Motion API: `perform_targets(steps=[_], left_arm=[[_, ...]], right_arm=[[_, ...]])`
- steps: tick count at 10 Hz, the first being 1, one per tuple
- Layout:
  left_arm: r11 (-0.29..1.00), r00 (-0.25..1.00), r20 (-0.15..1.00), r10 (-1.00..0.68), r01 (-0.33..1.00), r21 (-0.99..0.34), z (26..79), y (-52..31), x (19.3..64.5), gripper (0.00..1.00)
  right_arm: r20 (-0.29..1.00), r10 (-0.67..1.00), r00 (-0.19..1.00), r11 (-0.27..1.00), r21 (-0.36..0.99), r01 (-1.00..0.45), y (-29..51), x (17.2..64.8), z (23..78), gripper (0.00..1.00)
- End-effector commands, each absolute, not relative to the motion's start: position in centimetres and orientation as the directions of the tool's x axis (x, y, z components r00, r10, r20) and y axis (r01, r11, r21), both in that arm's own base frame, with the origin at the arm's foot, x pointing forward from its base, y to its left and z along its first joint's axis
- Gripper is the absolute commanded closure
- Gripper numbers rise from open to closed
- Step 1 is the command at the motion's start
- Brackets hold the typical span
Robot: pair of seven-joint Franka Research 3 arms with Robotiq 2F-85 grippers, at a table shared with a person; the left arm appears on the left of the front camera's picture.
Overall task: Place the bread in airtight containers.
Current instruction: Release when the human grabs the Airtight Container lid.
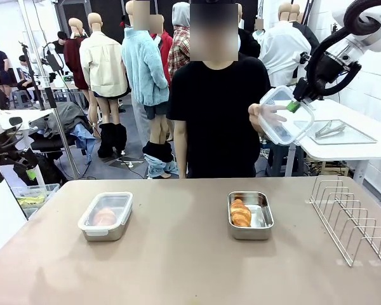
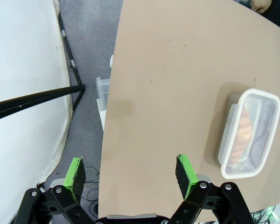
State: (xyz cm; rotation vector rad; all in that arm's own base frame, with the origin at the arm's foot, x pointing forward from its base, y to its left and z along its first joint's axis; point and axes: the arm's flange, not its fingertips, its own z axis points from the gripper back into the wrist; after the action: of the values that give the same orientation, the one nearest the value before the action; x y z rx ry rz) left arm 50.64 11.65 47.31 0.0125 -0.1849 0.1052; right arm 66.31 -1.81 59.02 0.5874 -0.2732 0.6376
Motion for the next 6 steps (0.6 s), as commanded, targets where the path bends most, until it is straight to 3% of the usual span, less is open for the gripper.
perform_targets(steps=[1, 2, 6], left_arm=[[0.994, 0.977, 0.182, 0.106, -0.109, 0.004, 47.5, 11.7, 50.6, 0.0], [0.994, 0.977, 0.182, 0.106, -0.109, 0.004, 47.5, 11.7, 50.6, 0.0], [0.994, 0.977, 0.182, 0.106, -0.109, 0.004, 47.5, 11.7, 50.6, 0.0]], right_arm=[[0.425, 0.563, 0.709, 0.615, 0.359, -0.703, -3.7, 62.8, 59.2, 0.13], [0.435, 0.605, 0.667, 0.59, 0.319, -0.742, -5.0, 61.3, 59.1, 0.13], [0.412, 0.871, 0.269, 0.237, 0.128, -0.963, -10.8, 54.4, 56.0, 0.13]])
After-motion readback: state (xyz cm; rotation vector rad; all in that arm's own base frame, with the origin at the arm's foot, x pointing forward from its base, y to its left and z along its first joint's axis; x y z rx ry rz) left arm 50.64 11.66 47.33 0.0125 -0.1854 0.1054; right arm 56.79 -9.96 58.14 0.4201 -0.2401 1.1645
